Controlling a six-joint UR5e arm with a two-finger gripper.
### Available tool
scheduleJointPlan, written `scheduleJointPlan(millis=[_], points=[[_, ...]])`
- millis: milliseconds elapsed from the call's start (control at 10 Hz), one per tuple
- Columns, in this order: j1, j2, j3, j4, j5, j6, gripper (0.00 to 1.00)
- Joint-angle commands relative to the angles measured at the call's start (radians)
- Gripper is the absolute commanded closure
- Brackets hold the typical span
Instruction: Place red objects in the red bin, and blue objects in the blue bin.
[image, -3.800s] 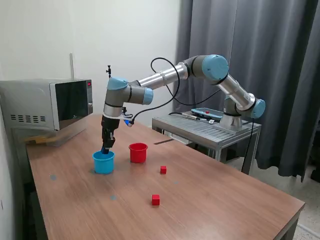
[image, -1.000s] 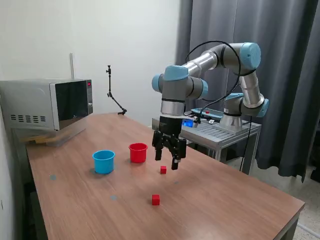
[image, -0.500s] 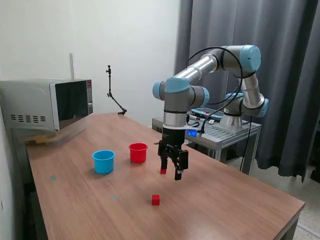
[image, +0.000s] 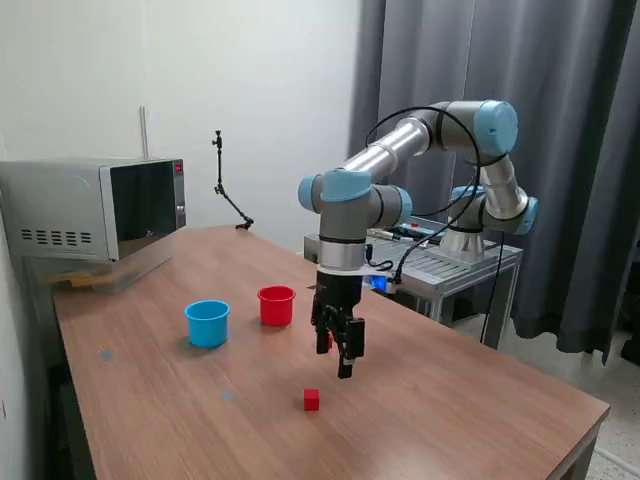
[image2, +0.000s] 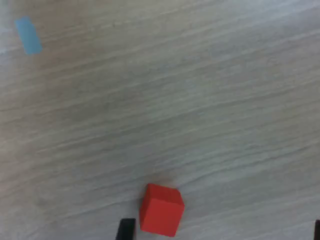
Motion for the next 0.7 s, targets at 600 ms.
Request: scheduleJointPlan(millis=[600], points=[[-0.009, 0.051, -0.012, 0.0, 0.001, 0.01, 0.0]])
